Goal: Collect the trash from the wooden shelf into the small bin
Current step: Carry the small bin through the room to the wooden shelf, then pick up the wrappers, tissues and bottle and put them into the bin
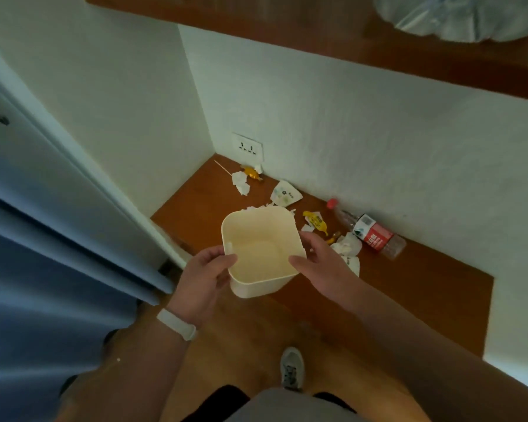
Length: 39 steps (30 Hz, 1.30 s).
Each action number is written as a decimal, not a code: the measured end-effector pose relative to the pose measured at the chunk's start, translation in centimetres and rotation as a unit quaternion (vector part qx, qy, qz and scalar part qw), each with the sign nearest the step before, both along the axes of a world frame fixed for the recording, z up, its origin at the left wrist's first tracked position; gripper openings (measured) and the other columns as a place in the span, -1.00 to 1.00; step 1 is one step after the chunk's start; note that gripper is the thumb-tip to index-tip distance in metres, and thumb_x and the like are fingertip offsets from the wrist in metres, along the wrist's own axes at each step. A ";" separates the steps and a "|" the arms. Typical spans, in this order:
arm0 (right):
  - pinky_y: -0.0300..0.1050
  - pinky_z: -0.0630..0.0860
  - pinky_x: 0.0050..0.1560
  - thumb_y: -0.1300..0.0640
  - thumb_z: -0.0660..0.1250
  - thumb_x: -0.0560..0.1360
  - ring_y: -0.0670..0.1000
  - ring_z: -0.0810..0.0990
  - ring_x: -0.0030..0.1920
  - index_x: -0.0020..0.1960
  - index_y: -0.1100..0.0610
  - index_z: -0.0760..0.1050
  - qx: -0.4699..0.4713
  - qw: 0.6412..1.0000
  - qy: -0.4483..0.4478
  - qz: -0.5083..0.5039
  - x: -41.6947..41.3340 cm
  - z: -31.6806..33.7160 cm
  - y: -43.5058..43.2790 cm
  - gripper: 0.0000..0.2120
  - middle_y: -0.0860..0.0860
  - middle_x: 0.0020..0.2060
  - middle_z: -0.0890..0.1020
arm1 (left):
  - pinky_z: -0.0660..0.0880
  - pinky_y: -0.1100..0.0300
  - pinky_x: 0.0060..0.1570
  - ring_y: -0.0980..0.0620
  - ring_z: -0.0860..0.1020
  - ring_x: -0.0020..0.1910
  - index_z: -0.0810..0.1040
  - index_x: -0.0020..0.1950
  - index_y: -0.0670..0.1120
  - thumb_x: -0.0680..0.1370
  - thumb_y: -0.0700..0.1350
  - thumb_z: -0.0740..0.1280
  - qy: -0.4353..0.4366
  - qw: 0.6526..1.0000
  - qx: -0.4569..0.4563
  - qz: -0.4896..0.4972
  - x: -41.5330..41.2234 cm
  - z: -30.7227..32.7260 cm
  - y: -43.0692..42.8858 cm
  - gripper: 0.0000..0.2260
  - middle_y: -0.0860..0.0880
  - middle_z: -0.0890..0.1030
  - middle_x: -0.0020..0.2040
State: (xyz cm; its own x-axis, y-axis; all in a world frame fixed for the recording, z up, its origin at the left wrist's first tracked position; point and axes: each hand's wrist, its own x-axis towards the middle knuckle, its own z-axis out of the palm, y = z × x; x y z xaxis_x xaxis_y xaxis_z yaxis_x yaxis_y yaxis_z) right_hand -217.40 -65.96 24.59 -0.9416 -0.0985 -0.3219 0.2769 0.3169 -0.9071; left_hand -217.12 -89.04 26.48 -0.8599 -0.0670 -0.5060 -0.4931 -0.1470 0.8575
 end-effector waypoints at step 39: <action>0.11 0.55 0.14 0.00 0.36 0.48 0.04 0.51 0.15 0.38 0.07 0.40 0.193 0.870 -0.163 -0.423 -1.7 -12.2 4.2 -0.51 0.05 0.24 0.47 | 0.55 -0.05 0.00 -0.15 0.61 0.11 0.59 0.19 -0.22 0.60 -0.26 0.27 -0.032 0.957 0.005 -0.287 -19.2 -1.3 2.7 -0.80 -0.19 0.67 0.15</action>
State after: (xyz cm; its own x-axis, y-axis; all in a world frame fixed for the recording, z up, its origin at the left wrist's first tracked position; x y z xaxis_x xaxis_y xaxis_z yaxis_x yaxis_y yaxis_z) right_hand -219.12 -61.76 12.35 -0.4780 0.7600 -0.4404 0.7818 0.1395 -0.6078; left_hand -236.33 -86.34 25.22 -0.7202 0.4129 -0.5575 -0.5470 0.1562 0.8224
